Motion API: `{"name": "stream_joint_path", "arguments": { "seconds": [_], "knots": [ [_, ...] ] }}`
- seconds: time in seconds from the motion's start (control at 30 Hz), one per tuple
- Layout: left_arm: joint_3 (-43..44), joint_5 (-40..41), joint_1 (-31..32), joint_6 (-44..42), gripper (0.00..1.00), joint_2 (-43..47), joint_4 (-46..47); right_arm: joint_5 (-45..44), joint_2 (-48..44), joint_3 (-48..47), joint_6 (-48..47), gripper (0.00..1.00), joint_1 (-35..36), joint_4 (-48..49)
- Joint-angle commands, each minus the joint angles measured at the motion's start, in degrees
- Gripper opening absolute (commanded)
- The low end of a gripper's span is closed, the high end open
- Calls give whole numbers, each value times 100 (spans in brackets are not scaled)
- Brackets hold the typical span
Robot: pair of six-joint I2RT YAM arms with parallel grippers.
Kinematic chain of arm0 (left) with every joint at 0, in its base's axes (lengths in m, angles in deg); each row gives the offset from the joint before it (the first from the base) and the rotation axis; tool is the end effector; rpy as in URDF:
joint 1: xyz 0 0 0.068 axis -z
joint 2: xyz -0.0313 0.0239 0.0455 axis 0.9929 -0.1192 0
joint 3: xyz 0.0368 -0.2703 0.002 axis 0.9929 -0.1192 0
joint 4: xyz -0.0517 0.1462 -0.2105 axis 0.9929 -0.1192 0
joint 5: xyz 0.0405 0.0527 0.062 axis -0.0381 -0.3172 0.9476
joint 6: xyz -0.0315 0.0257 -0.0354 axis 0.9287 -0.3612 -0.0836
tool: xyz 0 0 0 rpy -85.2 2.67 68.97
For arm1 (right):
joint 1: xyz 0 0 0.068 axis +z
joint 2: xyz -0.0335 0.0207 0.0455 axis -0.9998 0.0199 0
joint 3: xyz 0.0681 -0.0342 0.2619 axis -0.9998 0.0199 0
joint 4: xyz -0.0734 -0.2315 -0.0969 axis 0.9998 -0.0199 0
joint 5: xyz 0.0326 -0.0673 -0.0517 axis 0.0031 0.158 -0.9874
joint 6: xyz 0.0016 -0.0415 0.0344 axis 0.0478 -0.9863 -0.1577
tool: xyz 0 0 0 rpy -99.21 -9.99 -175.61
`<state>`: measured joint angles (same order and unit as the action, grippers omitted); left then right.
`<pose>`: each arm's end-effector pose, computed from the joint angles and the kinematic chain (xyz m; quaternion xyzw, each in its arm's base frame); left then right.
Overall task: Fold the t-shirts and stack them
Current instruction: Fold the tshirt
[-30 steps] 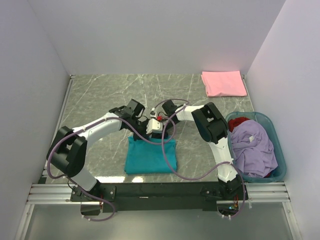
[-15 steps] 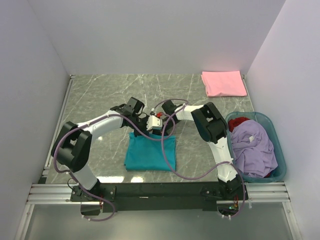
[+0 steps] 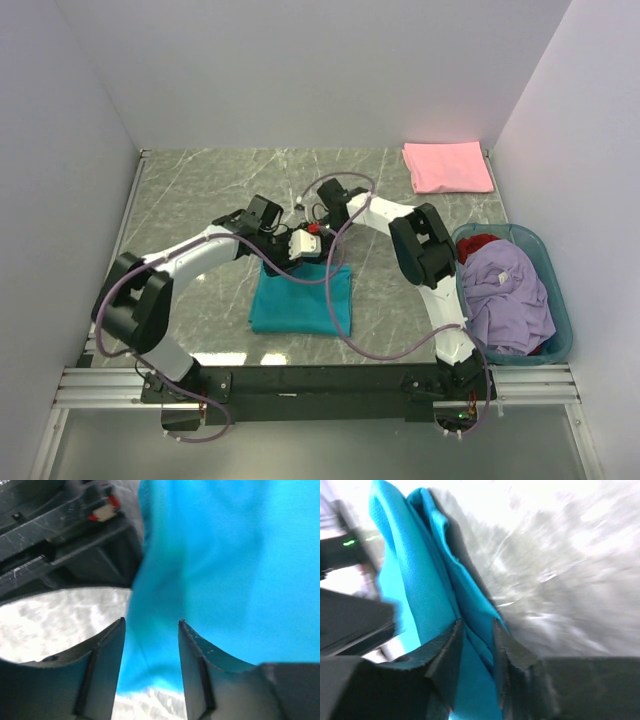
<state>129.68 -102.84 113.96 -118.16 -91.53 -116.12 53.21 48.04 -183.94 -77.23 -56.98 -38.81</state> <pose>0.2681 -0.1793 0.2070 0.6485 0.6776 -0.1902 0.2900 0.3718 0.2630 0.1272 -0.2884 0.8542 0.4326 0.0018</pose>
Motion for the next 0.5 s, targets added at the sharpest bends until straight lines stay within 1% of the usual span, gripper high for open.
{"name": "stream_joint_path", "arguments": {
  "seconds": [0.0,0.07,0.1,0.13,0.17,0.2,0.23,0.33,0.37,0.4,0.47],
  "knots": [
    [59,-81,-48,-35,53,827,-332,-1242,-476,-676,-749,39,-76,-582],
    [103,-352,-223,183,57,995,-518,-1471,-573,-1045,-950,44,-172,-872],
    [234,-528,-459,262,58,1057,-901,-1550,-617,-1143,-1065,48,-286,-952],
    [313,-669,-592,289,58,1049,-1079,-1568,-661,-1222,-1135,48,-287,-1049],
    [384,-793,-741,333,58,1023,-1220,-1559,-783,-1310,-1197,53,-427,-1224],
    [515,-1081,-908,359,59,909,-1404,-1533,-854,-1302,-1258,55,-498,-1286],
    [586,-1206,-1240,368,59,813,-1693,-1498,-924,-1267,-1390,59,-568,-1348],
    [902,-1847,-1717,543,59,365,-2090,-1340,-1188,-952,-1697,59,-797,-1586],
    [964,-1962,-1945,631,61,250,-2135,-1305,-1328,-829,-1785,59,-841,-1638],
    [1112,-2058,-2034,684,62,5,-2179,-1304,-1390,-558,-1873,57,-859,-1665],
    [1236,-2340,-2228,939,65,-198,-2119,-1304,-1557,-171,-2076,56,-850,-1648]
  ]
}}
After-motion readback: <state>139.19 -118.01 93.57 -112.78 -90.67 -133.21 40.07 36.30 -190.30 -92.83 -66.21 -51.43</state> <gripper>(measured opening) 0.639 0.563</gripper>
